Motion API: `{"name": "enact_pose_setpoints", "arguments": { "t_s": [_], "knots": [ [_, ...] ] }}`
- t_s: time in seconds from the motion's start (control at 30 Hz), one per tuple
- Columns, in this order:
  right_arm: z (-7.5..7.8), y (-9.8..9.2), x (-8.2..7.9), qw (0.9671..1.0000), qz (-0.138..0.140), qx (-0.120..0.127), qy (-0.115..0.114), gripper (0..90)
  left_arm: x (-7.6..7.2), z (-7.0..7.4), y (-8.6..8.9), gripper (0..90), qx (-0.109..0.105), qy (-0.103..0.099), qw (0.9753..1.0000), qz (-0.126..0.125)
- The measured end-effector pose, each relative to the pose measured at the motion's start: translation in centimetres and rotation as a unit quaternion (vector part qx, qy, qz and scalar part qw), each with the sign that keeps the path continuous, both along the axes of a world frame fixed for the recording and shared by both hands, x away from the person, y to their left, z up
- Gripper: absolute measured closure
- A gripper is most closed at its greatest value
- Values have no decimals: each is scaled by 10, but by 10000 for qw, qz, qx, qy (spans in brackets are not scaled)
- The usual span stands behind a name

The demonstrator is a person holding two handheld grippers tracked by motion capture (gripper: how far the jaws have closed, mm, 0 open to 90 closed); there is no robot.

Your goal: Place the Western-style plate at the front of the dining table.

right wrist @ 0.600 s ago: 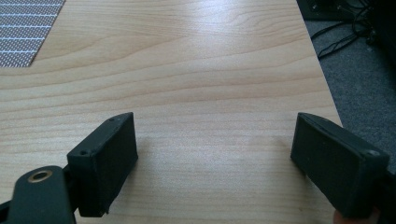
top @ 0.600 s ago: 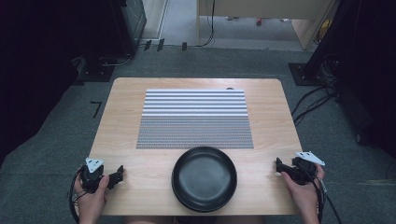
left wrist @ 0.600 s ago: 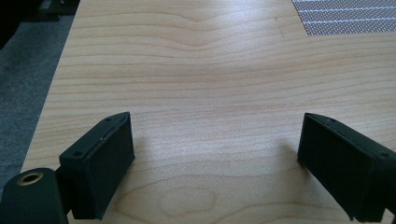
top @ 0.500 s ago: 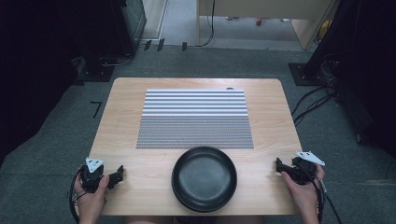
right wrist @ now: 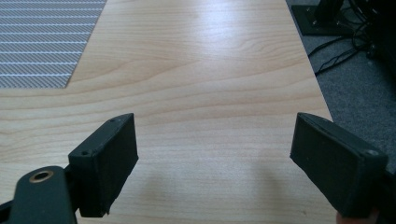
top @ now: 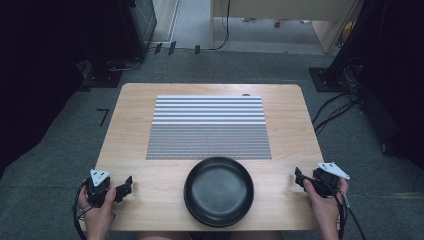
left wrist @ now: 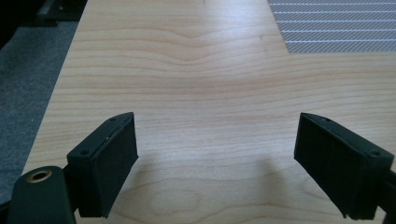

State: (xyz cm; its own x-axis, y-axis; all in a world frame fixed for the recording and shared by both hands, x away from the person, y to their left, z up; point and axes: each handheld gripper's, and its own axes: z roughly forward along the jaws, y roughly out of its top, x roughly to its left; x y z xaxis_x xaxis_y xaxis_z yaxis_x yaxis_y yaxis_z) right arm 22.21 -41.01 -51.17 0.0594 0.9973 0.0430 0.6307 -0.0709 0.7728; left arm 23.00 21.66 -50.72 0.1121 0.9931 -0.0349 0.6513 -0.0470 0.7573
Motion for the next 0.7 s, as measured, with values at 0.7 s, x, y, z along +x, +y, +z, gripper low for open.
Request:
{"name": "enact_pose_setpoints", "arguments": {
  "t_s": [0.7],
  "knots": [
    [30,19,-4,9989,186,268,-336,146,4,34,-58,130,-221,-294,9973,-631]
  ]
}}
